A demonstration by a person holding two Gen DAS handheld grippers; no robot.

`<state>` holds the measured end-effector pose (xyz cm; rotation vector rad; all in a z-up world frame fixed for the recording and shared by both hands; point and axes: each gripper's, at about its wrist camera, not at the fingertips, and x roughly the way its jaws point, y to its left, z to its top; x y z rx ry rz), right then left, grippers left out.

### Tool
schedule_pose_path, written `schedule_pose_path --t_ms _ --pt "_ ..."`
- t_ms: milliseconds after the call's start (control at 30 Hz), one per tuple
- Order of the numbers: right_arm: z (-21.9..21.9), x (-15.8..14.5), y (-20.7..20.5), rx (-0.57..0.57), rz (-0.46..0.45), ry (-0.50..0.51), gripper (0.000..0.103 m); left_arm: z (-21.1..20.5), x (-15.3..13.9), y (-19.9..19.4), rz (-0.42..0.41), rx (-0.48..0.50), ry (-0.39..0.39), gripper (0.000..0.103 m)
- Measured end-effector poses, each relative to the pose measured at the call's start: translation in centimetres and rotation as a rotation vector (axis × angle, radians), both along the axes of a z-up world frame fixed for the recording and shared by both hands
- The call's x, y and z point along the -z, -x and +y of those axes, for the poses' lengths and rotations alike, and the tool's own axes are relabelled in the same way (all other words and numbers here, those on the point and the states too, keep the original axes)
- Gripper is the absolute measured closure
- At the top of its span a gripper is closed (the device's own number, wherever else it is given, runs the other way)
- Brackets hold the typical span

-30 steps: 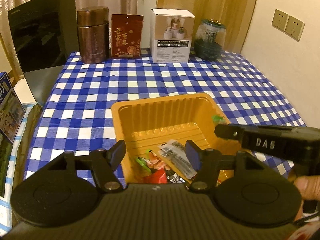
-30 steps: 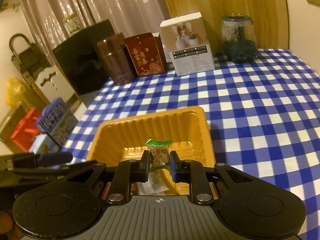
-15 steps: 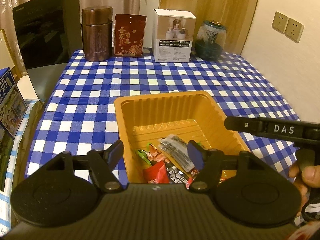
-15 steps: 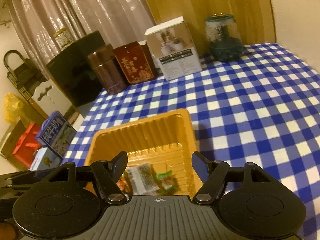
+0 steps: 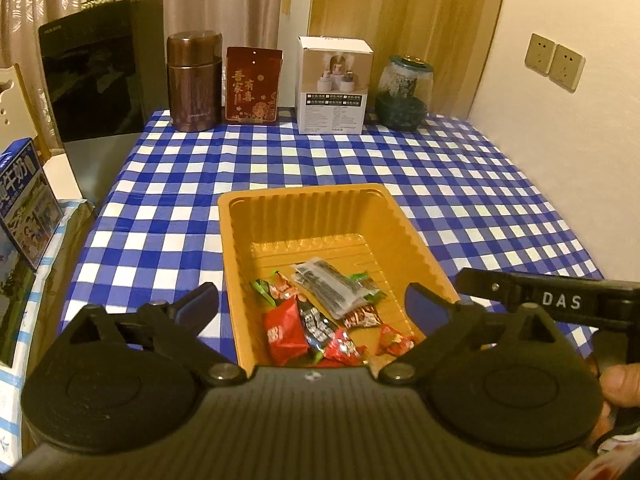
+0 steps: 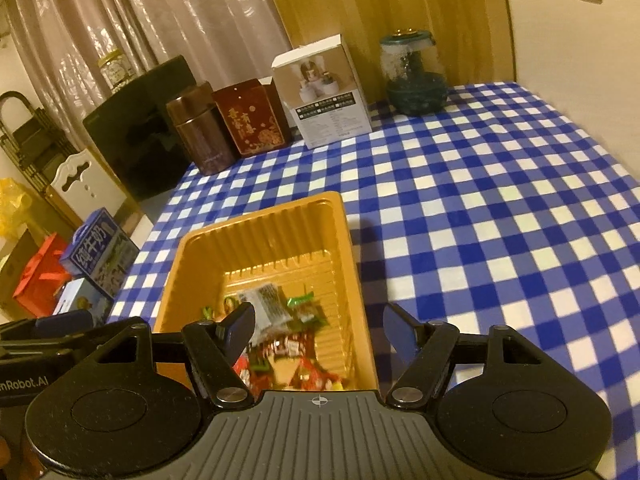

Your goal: Organize snacks

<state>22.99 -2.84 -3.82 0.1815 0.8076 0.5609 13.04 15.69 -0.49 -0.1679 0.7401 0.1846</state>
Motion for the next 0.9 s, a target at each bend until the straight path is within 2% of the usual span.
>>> schedule_pose_path --t_ms 333,533,900 --pt "-2.0 -2.6 5.2 -0.012 -0.042 0.033 0.032 -2.0 -1.3 5.1 -0.007 -0.05 0.014 0.0" --pt "-3.0 -3.3 8.5 -0.02 -0.059 0.053 0.032 -3.4 -2.0 8.1 0.003 -0.069 -0.01 0.0" --pt "-4.5 -4.3 13.1 -0.012 -0.081 0.086 0.032 -4.9 -3.1 12.5 0.005 -0.089 -0.008 0.0"
